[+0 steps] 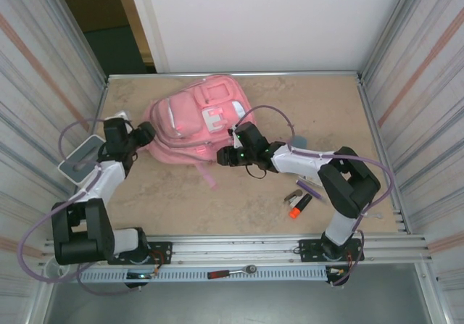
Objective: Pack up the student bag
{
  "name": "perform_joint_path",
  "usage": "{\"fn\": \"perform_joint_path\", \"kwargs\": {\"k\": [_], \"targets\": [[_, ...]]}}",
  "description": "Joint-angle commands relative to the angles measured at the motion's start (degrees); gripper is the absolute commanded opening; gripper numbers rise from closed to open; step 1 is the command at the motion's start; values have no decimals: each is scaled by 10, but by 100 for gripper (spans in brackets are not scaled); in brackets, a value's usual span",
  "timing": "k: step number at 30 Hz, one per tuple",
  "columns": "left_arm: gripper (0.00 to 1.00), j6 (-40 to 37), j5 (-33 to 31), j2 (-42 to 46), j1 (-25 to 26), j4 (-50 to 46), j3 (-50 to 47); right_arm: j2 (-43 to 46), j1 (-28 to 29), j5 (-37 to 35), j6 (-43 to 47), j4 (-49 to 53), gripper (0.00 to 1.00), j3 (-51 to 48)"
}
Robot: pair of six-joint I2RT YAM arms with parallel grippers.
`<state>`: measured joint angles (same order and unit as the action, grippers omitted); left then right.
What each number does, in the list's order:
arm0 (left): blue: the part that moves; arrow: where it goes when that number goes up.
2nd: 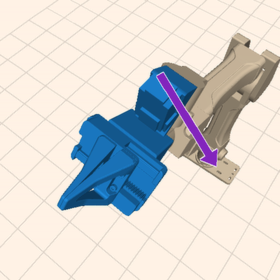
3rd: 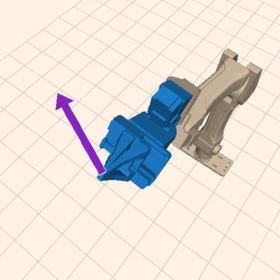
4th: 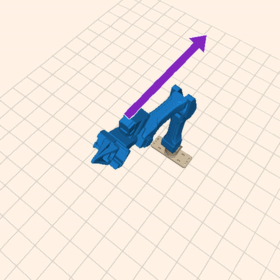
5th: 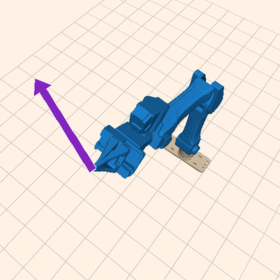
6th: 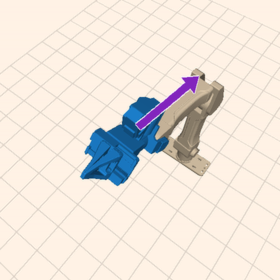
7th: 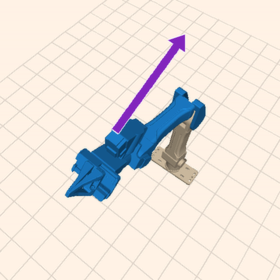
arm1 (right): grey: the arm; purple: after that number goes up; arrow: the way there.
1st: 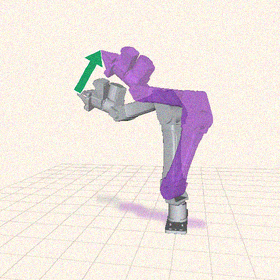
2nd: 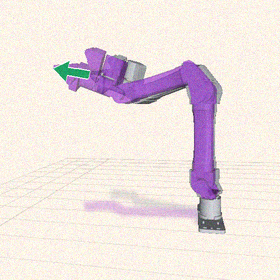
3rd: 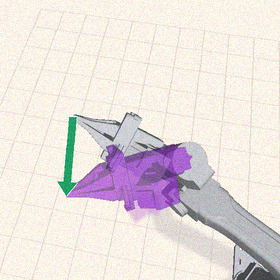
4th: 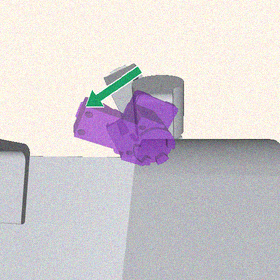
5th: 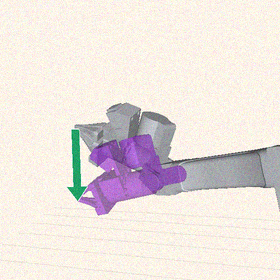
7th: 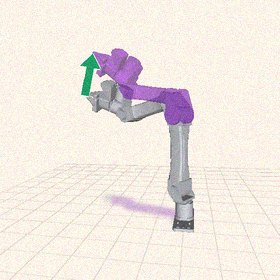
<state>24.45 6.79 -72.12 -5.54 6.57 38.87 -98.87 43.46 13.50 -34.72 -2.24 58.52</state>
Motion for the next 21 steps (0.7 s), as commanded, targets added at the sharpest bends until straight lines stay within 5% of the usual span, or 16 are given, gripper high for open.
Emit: {"fn": "perform_joint_path", "kwargs": {"k": [1, 5, 10, 13, 21], "targets": [[69, 42, 10, 54, 2, -14, -10, 42, -25, 10, 72, 53, 44, 20], [75, 54, -13, 120, 65, -15, -53, 29, -67, 20, 76, 44, 48, 38], [80, 22, -132, 141, 243, -51, -56, -46, -88, 43, 46, 10, 48, 84], [80, 6, -201, 105, 324, -61, -42, -83, -92, 47, 27, 6, 46, 89], [83, -51, -357, -91, 444, -137, 86, -91, -113, 82, -31, -82, 44, 19]]}}
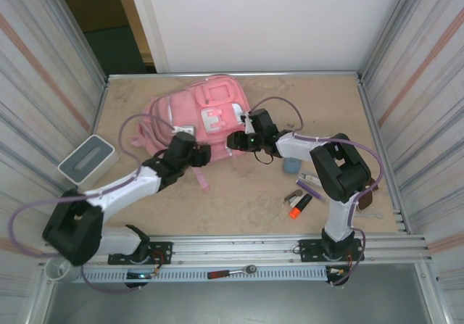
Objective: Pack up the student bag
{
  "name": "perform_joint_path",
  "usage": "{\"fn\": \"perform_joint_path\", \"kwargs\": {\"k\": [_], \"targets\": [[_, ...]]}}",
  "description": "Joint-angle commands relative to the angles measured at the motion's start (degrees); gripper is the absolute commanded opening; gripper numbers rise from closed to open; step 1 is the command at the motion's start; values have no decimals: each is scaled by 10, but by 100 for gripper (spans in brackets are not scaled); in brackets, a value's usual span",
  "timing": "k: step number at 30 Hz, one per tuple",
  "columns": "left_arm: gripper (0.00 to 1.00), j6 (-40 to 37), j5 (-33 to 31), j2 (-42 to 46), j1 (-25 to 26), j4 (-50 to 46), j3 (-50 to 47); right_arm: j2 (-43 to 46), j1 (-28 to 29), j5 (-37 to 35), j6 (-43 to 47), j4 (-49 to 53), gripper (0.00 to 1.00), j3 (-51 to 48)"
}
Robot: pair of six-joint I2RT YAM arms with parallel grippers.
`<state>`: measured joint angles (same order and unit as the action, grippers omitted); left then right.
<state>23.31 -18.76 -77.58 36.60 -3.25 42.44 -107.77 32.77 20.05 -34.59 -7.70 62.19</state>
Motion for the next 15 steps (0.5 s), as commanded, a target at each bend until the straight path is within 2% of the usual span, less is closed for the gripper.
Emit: {"fn": "perform_joint_path", "kwargs": {"k": [1, 6, 15], "targets": [[84, -44, -116, -55, 30, -46, 63, -2, -6, 16, -34, -30, 44, -22], [87, -67, -163, -131, 54, -69, 112, -1, -13, 19, -45, -50, 45, -43], [88, -81, -214, -203, 57, -79, 150, -7, -18, 29, -45, -57, 45, -49]]}}
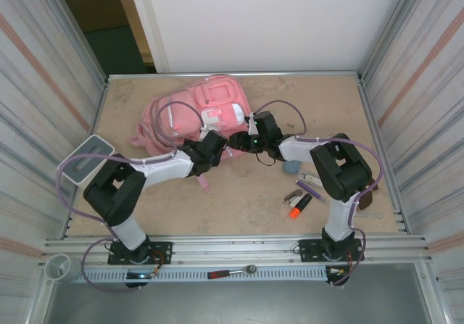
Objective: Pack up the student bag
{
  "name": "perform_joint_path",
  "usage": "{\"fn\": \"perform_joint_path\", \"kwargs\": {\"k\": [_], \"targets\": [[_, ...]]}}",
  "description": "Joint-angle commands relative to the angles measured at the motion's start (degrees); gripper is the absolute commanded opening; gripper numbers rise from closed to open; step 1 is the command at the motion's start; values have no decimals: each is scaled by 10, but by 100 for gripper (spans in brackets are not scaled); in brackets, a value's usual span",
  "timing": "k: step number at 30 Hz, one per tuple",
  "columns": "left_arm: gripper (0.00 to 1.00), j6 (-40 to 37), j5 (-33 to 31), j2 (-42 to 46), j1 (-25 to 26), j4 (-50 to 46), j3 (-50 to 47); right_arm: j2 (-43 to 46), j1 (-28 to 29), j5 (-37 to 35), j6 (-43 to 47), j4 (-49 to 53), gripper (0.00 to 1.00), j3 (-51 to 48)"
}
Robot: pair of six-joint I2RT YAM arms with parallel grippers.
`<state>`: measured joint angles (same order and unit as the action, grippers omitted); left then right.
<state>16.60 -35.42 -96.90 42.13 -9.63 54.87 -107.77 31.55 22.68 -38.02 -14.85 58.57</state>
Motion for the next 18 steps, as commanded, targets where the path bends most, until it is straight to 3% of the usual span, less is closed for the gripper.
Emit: {"fn": "perform_joint_path", "kwargs": {"k": [1, 10, 18], "targets": [[88, -15, -50, -13, 1, -15, 28, -9, -6, 4, -12, 14, 45, -13], [74, -30, -40, -8, 1, -10, 33, -13, -6, 4, -11, 18, 45, -16], [52, -21, -7, 15, 1, -13, 11, -18, -8, 7, -8, 22, 45, -13]]}}
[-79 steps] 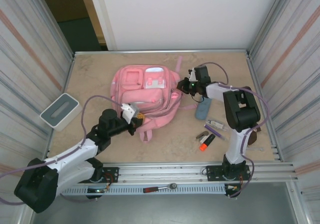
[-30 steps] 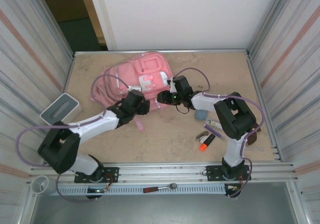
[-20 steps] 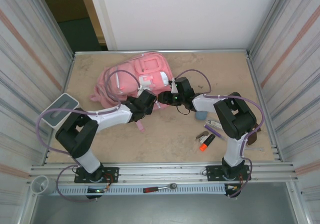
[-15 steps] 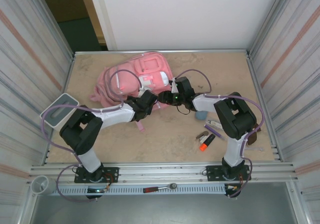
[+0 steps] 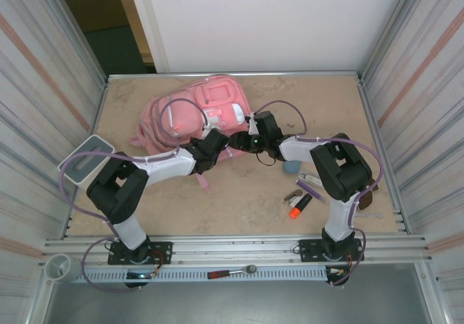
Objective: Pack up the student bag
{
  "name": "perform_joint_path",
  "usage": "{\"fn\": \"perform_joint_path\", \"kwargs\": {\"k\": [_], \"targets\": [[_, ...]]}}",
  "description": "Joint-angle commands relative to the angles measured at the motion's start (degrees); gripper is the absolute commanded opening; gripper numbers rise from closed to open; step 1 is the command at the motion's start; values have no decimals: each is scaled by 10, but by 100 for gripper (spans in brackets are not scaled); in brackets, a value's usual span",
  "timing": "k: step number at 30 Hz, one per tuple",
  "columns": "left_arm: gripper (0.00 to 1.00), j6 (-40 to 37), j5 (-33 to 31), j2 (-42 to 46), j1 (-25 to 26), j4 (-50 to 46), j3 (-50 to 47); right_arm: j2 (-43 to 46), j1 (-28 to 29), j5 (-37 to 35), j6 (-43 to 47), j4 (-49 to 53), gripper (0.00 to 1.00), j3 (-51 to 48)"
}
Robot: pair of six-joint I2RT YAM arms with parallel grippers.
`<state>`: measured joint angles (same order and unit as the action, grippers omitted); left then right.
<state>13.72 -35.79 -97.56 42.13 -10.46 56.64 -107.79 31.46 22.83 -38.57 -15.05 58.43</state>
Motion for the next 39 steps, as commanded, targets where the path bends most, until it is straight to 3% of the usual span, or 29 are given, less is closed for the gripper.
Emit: {"fn": "perform_joint_path", "kwargs": {"k": [1, 15, 21, 33, 39], "targets": [[50, 9, 0, 22, 1, -8, -7, -20, -7, 6, -3, 24, 45, -10], [39, 19, 19, 28, -4, -3, -28, -32, -6, 7, -5, 23, 45, -6], [29, 30, 85, 21, -22, 18, -32, -38, -5, 8, -7, 18, 45, -9], [9, 44, 102, 31, -27, 26, -53, -40, -8, 1, -7, 19, 46, -12], [0, 48, 104, 71, -27, 25, -73, -43, -9, -53, -1, 91, 46, 9]]}}
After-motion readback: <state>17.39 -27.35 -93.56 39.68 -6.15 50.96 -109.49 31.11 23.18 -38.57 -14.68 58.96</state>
